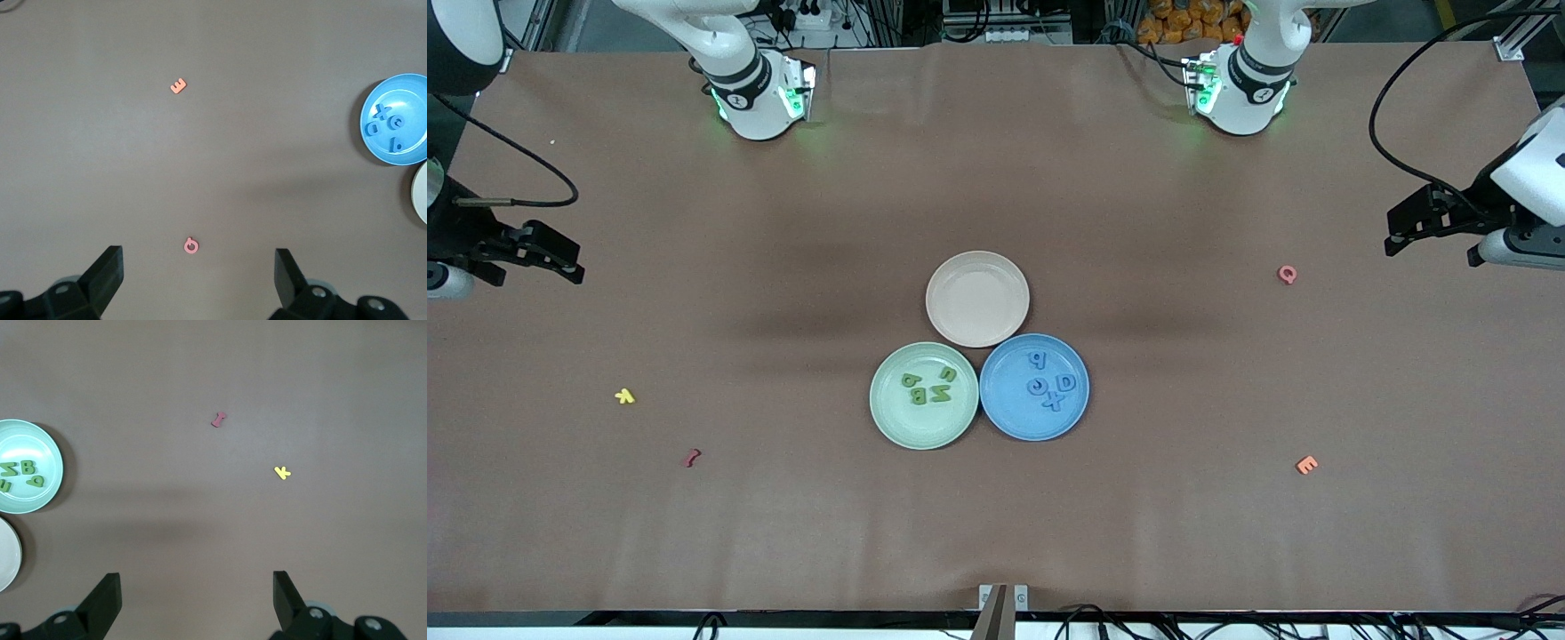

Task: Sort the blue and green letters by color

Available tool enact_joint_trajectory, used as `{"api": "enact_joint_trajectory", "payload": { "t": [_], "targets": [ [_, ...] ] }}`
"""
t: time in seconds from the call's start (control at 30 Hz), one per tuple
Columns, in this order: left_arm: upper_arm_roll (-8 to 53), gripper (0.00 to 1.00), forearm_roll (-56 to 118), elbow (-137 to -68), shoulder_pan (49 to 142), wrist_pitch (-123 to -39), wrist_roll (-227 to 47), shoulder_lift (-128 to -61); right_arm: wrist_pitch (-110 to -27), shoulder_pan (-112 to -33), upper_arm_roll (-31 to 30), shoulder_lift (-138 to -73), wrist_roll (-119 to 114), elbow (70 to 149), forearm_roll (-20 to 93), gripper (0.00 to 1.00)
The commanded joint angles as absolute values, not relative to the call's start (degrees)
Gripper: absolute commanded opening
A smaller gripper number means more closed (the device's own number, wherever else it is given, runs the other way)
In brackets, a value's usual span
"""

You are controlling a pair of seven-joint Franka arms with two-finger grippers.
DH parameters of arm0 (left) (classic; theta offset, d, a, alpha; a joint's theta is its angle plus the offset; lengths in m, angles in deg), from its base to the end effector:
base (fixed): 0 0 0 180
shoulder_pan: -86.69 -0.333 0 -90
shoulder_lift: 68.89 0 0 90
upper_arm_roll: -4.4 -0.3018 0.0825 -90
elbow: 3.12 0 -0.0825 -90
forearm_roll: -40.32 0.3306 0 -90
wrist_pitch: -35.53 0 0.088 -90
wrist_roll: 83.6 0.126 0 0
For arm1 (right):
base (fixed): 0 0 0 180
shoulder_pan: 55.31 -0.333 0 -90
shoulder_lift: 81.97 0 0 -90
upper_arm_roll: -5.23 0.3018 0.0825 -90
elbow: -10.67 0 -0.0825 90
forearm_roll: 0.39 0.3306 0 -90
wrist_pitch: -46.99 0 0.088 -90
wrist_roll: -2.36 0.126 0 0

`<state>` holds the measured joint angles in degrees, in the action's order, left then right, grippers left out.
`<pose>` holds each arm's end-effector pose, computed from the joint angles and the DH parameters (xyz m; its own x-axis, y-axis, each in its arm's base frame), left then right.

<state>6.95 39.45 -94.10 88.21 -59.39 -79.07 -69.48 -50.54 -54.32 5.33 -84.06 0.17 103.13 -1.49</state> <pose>0.5121 -0.0381 0.5867 0.9872 -0.1481 0.0595 -0.1490 -0.9888 0.0110 0.5239 -0.0103 0.5664 0.9984 0.0252 0.0512 0.0242 -0.9995 0.0210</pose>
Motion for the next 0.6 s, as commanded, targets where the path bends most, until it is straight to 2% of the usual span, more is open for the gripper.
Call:
{"api": "enact_joint_trajectory", "payload": {
  "t": [0.0,0.57],
  "targets": [
    [6.69,1.00,38.30,-93.56,88.18,-58.77,-78.41,-69.68,-50.13,-53.99,5.49,-83.29,-0.63,104.10,-0.22,1.00],
    [6.69,1.00,38.39,-93.73,87.92,-58.95,-78.50,-69.76,-49.16,-53.90,5.49,-83.29,-0.72,104.01,-0.30,1.00]
  ]
}}
